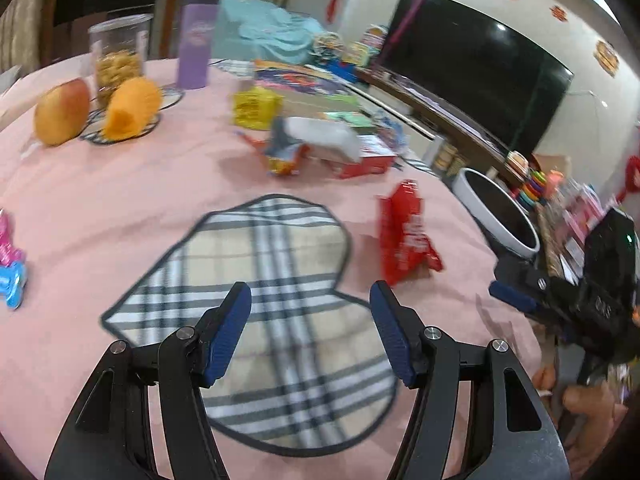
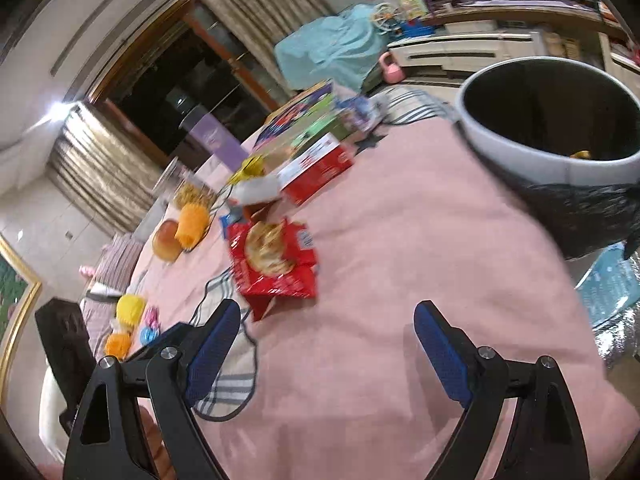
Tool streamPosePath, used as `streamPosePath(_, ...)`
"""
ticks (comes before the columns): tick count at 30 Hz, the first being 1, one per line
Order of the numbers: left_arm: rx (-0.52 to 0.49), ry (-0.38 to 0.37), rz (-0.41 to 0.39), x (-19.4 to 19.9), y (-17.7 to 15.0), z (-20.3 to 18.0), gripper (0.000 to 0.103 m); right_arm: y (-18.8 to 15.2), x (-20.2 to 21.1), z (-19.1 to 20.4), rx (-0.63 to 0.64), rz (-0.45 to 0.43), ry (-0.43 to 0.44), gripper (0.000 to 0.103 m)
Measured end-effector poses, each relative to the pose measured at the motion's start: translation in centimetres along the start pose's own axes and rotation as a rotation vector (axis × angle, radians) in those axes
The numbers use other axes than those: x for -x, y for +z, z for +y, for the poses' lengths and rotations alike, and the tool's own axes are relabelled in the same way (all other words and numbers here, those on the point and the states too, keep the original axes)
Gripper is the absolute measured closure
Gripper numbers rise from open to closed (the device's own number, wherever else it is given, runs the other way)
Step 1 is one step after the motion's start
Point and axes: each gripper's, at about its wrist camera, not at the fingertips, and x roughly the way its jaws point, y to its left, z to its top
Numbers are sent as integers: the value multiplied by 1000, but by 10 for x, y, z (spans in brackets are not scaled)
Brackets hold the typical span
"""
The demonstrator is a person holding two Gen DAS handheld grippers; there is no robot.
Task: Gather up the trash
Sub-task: 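Move both open tools back over the table toward the red chip bags, then grasp the orange candy wrapper with the left tool while the right tool grasps the red chip bag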
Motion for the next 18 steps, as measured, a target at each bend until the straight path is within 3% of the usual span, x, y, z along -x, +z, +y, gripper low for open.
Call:
streamPosePath(9,32,44,2,-2,6,23,39,-8,-26,35,121,39,-7,12)
streamPosePath(18,33,63,17,-18,21,29,38,-2,-41,44,179,28,-25,13)
